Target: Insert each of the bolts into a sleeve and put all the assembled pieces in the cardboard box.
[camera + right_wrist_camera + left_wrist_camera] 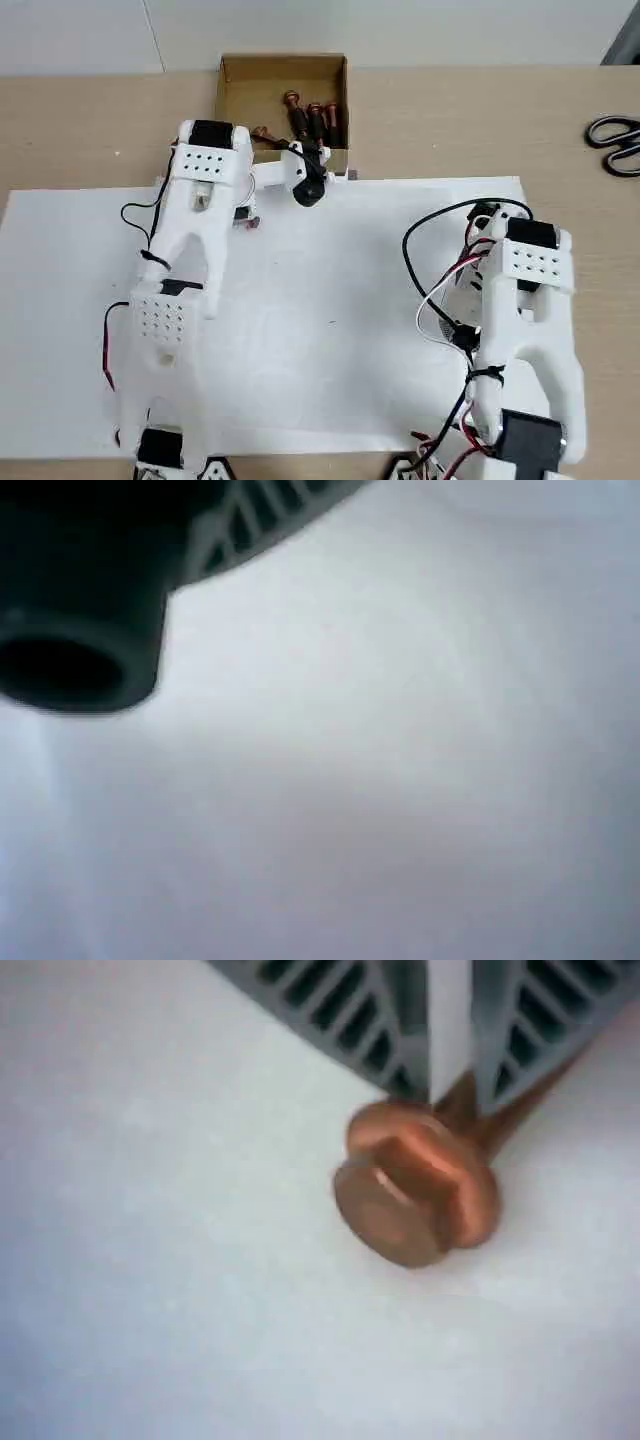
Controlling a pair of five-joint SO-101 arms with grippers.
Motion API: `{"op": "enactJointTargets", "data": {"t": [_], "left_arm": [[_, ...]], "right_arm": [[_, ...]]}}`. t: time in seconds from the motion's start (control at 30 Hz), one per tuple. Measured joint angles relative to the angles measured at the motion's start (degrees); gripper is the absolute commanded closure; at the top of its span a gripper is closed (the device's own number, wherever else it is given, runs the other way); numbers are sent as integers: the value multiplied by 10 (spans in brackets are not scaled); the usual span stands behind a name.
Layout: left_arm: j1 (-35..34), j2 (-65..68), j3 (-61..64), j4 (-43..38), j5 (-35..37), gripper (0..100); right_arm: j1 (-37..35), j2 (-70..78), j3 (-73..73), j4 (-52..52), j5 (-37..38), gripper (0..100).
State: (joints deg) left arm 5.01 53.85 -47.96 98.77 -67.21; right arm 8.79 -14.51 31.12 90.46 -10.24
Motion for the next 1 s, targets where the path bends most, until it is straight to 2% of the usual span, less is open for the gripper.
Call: {"op": "enactJointTargets", "data": {"t": [0.43, 0.53, 0.7, 1.0], "left_arm": [[4, 2, 3, -1, 18, 992], [4, -10, 26, -1, 20, 983], [9, -62, 103, -1, 20, 911], [15, -83, 129, 1, 19, 911]], "right_arm": [[0, 0, 0, 0, 0, 995], [0, 0, 0, 0, 0, 995], [0, 0, 0, 0, 0, 995], [0, 0, 0, -1, 0, 995]]}}
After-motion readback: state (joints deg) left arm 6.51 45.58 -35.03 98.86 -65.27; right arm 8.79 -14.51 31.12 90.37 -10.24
